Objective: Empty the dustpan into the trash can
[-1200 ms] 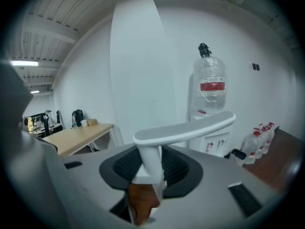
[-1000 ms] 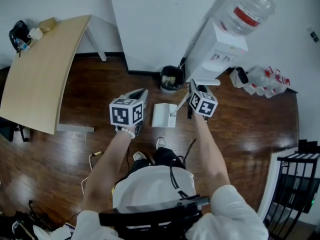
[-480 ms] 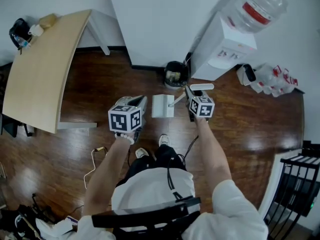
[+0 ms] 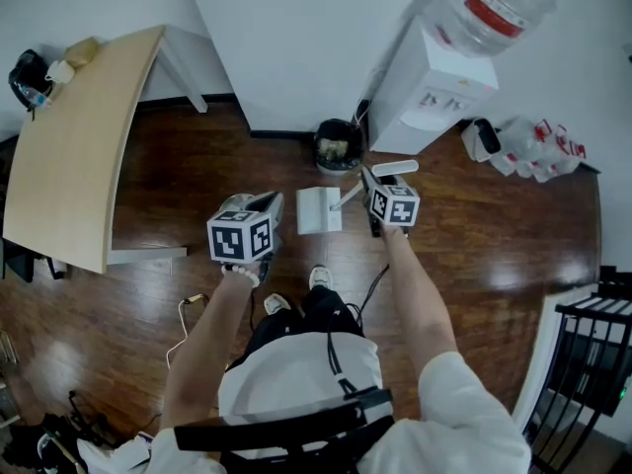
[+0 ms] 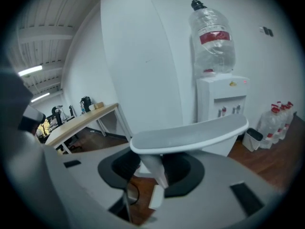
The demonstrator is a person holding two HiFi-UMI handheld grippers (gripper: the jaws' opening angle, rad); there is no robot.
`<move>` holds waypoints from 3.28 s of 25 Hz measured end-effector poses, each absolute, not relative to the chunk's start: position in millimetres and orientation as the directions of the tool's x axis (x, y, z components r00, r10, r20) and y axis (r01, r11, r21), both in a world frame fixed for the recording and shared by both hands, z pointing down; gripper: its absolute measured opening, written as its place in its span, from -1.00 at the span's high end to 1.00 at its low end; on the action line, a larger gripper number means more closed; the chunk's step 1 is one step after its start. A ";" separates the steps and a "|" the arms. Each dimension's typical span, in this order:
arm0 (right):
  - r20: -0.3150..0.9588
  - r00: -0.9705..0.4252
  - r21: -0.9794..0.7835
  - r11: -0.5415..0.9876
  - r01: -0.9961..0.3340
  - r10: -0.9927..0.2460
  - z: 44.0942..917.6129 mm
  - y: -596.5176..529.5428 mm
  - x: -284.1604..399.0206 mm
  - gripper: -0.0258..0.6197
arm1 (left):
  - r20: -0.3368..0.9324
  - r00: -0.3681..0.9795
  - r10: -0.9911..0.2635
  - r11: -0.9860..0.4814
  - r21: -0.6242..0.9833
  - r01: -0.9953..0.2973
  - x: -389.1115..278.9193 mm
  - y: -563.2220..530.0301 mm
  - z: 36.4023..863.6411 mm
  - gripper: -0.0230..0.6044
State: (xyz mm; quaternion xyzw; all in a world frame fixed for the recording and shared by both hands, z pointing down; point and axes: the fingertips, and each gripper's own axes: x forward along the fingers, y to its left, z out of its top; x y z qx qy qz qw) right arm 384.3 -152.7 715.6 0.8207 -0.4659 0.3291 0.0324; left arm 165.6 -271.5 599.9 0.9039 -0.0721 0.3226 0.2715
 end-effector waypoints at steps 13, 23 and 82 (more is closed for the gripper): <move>0.563 0.408 -0.382 -0.664 -0.643 -0.719 736.7 -78.3 431.0 0.16 | 0.636 0.768 0.074 -0.847 0.447 -0.289 195.2 -225.3 603.8 0.94; 0.556 0.381 -0.429 -0.647 -0.630 -0.739 743.6 -69.9 452.1 0.00 | 0.651 0.756 0.071 -0.848 0.438 -0.298 208.3 -200.1 609.6 0.94; 0.440 0.022 -0.465 -0.248 -0.850 -0.898 542.8 127.3 33.5 0.92 | 0.333 0.909 -0.252 -0.793 0.467 -0.391 -44.6 63.3 501.7 0.94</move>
